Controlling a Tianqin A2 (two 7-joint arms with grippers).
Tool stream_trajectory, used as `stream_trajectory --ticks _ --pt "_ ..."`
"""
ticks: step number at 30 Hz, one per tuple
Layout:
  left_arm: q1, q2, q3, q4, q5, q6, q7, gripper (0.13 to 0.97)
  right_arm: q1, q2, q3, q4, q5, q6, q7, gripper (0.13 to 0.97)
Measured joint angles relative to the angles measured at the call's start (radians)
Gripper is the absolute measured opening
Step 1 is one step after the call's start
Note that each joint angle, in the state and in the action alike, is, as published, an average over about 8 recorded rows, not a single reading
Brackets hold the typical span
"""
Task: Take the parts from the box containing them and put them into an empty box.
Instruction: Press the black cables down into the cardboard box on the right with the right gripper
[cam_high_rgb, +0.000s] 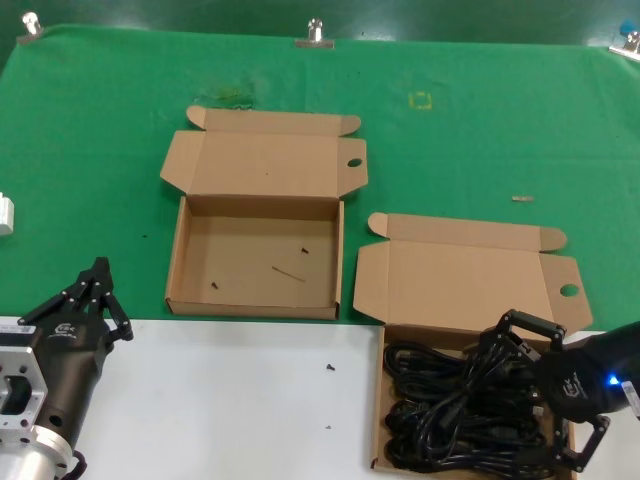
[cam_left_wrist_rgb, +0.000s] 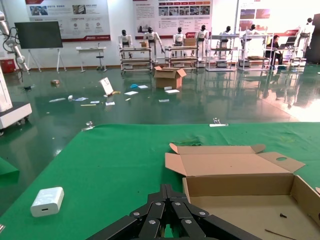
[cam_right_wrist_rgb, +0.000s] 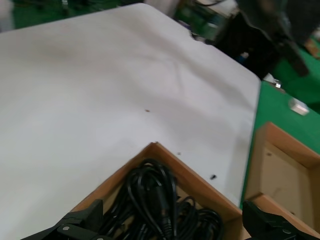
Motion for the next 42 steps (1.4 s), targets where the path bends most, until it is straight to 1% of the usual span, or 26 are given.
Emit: stream_trajectory --ticks 5,9,13,16,23,27,33,36,42 --pt "0.0 0.0 0.0 0.0 0.0 0.0 0.0 0.139 0.072 -0.028 -0.041 -0.085 -0.035 -0.07 -0.063 0.965" --pt "0.0 0.0 0.0 0.0 0.0 0.0 0.0 0.139 0.122 -0.054 -0.092 -0.17 -0.038 -0.101 -0.12 0.965" --pt "0.0 0.0 0.0 0.0 0.0 0.0 0.0 0.139 0.173 -0.09 -0.153 -0.284 -0.024 -0.116 -0.184 0.965" --pt "0.0 0.0 0.0 0.0 0.0 0.0 0.0 0.139 0.214 -0.133 -0.182 -0.394 -0.027 -0.119 -0.239 0.965" --pt "0.0 0.0 0.0 0.0 0.0 0.0 0.0 0.139 0.311 -0.256 -0.177 -0.68 -0.081 -0.085 -0.377 0.965" --pt "0.0 0.0 0.0 0.0 0.0 0.0 0.0 0.139 0.345 -0.303 -0.158 -0.787 -0.111 -0.044 -0.426 0.965" --pt "0.0 0.0 0.0 0.0 0.0 0.0 0.0 0.139 0.364 -0.335 -0.127 -0.853 -0.146 0.007 -0.448 0.965" --pt "0.0 0.0 0.0 0.0 0.0 0.0 0.0 0.139 0.368 -0.34 -0.113 -0.863 -0.161 0.018 -0.447 0.965" --pt "0.0 0.0 0.0 0.0 0.0 0.0 0.0 0.139 0.372 -0.34 -0.088 -0.87 -0.185 0.02 -0.438 0.937"
